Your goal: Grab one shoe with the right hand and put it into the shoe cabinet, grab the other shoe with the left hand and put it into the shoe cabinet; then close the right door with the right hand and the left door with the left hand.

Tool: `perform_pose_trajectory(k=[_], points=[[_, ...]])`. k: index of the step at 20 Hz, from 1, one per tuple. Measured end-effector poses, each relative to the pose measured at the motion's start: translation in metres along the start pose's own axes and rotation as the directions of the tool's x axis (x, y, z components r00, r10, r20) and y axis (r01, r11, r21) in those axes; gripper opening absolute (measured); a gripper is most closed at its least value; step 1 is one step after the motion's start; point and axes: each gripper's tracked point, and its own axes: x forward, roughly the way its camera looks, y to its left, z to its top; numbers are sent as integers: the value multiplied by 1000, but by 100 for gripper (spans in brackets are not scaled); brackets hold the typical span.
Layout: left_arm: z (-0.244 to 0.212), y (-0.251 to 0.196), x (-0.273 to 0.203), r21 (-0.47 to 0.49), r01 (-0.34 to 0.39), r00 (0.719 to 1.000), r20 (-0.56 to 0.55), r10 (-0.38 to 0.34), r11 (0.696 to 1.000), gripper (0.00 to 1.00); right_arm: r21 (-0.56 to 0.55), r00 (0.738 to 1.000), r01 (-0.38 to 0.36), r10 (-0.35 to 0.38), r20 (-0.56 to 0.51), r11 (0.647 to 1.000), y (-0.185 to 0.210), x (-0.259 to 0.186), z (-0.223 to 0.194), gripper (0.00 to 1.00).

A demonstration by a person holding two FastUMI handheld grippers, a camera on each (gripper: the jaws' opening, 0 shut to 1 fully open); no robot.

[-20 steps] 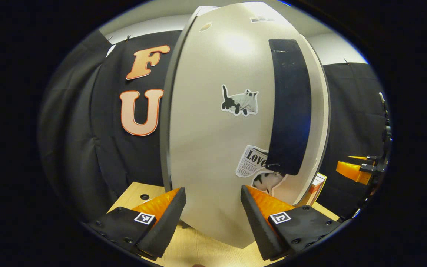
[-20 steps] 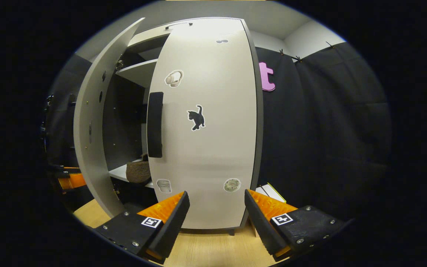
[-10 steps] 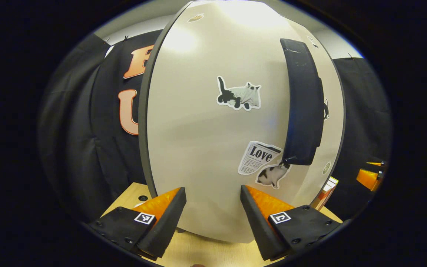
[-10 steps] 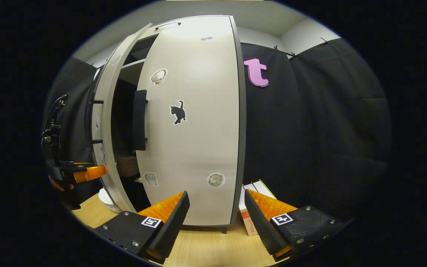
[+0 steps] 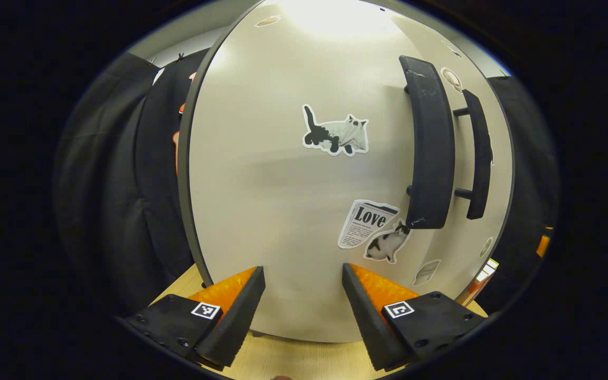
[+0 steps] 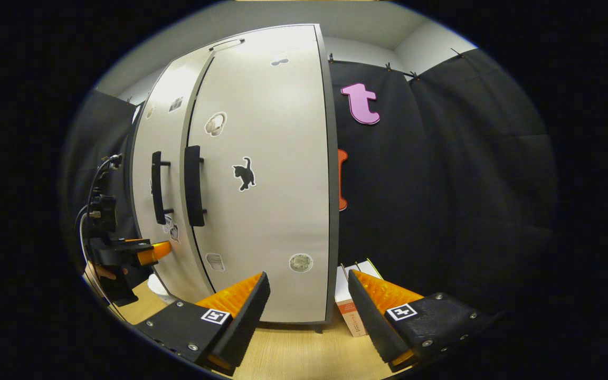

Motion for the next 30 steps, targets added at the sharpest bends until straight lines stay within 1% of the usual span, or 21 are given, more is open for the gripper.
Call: perform_pose_trajectory(k=[2,4,5,7,10,11,12,13,14,18,19,20,21,22,24,28,29,30], points=[[-6,-2,-5,-24,-12,998,-57,11,1000,97,7,1000,-11,11,4,1000,-2,-2,11,92],[-1,-4,-24,-75,0,998,-68,-5,997,95,12,1000,-15,15,26,1000,-6,-6,26,92],[5,-2,-36,-90,6,998,-59,-11,996,97,11,999,-18,18,37,1000,-8,-7,34,92],[26,10,-64,-100,4,1000,-30,-7,995,97,5,999,-16,16,46,1000,-16,-13,47,92],[69,34,-105,-103,-15,999,48,20,995,97,5,997,-15,15,81,1000,-24,-22,71,92],[84,42,-120,-97,-24,996,79,32,995,99,4,996,-16,15,92,1000,-27,-28,78,92],[99,50,-135,-90,-35,993,106,44,995,96,1,995,-12,12,102,1000,-31,-32,86,92],[111,57,-151,-88,-44,990,127,55,995,99,-5,994,-7,8,114,1000,-34,-35,92,92],[120,61,-164,-92,-51,988,139,63,995,96,-13,992,-2,4,126,1000,-36,-39,99,92],[146,82,-207,-102,-79,978,182,97,992,96,-28,986,1,4,166,1000,-39,-51,119,92],[151,88,-215,-99,-91,975,196,110,991,94,-25,985,-2,6,170,1000,-39,-54,122,92],[156,93,-223,-99,-103,970,209,122,990,96,-23,985,-5,9,173,1000,-38,-56,124,92],[159,95,-229,-101,-107,967,221,128,989,96,-21,984,-10,14,178,1000,-36,-58,126,92],[160,96,-233,-103,-108,965,228,129,989,94,-21,983,-11,14,182,1000,-36,-59,127,92],[159,100,-238,-100,-107,964,231,128,989,96,-21,982,-9,13,188,1000,-33,-61,129,92],[161,101,-235,-106,-79,967,233,102,991,96,-26,983,-9,13,185,1000,-22,-65,129,92],[162,100,-234,-107,-68,968,232,92,992,94,-30,982,-8,13,186,1000,-19,-66,130,92],[161,100,-232,-103,-60,969,233,83,993,95,-32,982,-2,8,190,999,-17,-68,132,92]])
